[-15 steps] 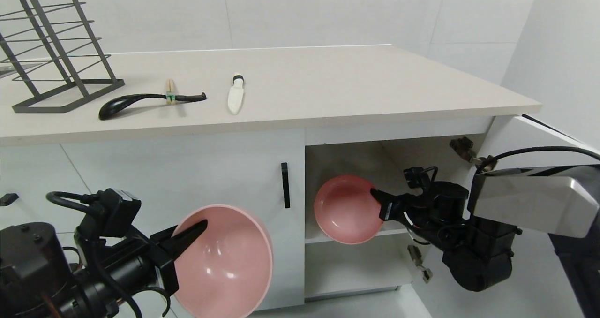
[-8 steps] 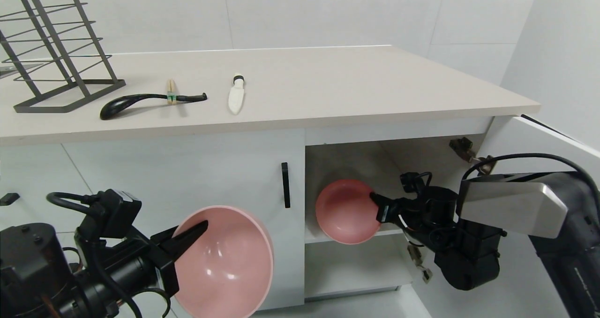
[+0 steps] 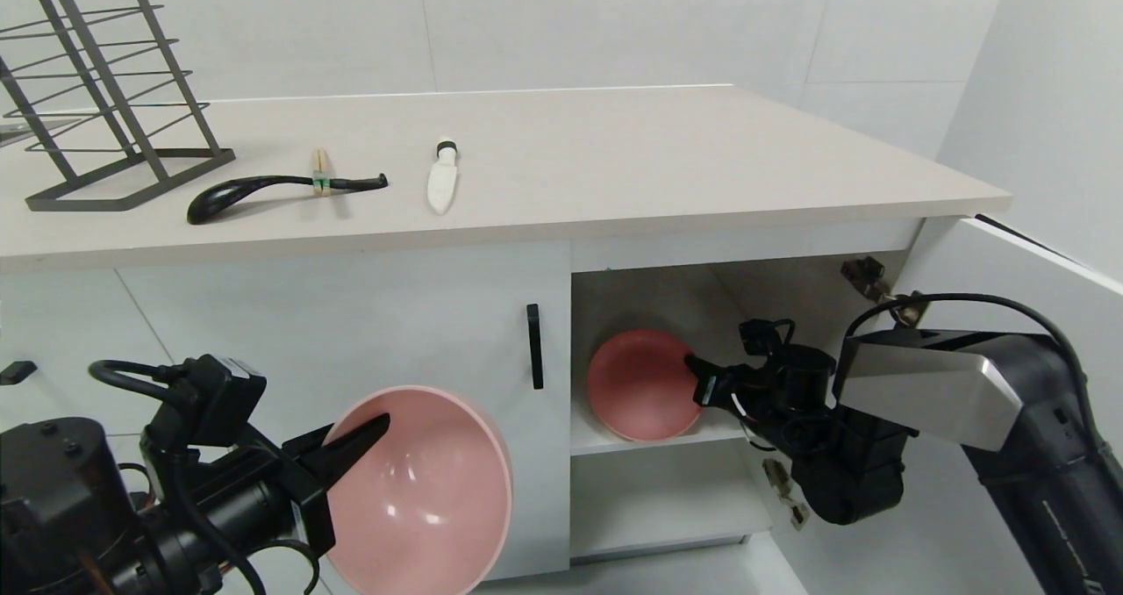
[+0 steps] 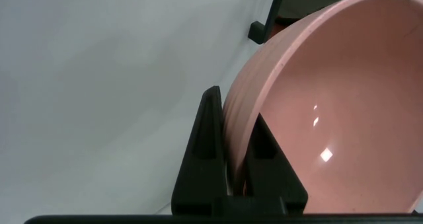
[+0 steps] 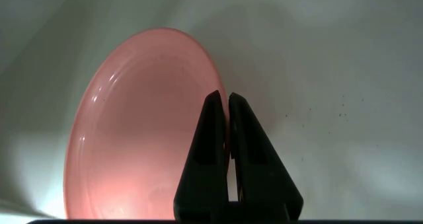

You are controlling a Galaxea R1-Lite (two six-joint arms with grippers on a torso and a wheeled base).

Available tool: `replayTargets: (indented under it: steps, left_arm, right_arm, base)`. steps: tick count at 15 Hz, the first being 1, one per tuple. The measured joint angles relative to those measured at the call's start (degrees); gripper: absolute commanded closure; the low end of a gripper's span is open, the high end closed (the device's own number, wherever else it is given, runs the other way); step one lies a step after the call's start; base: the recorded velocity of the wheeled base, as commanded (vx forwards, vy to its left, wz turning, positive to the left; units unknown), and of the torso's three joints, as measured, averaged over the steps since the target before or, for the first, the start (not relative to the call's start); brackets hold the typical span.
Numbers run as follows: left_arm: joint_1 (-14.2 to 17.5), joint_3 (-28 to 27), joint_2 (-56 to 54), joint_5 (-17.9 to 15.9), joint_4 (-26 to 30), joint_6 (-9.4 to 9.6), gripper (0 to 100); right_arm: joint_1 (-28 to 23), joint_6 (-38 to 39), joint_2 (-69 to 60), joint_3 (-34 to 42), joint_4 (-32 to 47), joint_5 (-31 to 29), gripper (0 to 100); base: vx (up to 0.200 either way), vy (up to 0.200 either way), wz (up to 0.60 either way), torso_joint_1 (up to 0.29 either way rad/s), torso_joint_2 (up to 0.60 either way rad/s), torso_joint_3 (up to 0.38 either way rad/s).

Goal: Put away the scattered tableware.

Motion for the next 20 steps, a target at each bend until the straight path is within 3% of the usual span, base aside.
replayTargets:
  steps: [12,13,17,20]
  left_arm:
    - [-1.2,0.0,0.4,0.4,0.2,0.00,100]
    - [-1.2,0.0,0.5,0.4,0.2,-0.04,100]
    - [-1.2,0.0,0.6,0.4,0.2,-0.04,100]
    - [-1.2,0.0,0.8,0.4,0.6,-0.06,100]
  right_arm:
    - [0.1,3.2,3.2,-10.5,7.3,-3.9,100]
    - [0.0,3.3,3.3,-11.6,8.7,-4.6,0]
    - [-0.4,3.4,3.6,-13.2,9.5,-5.1,0]
    - [-0.4,2.6,3.5,-11.9,4.4,-5.2,0]
  base:
    - [0.000,0.000,0.00,0.000,0.00,0.000]
    - [0.000,0.000,0.00,0.000,0.00,0.000]
    - [0.000,0.000,0.00,0.000,0.00,0.000]
    - [0.000,0.000,0.00,0.000,0.00,0.000]
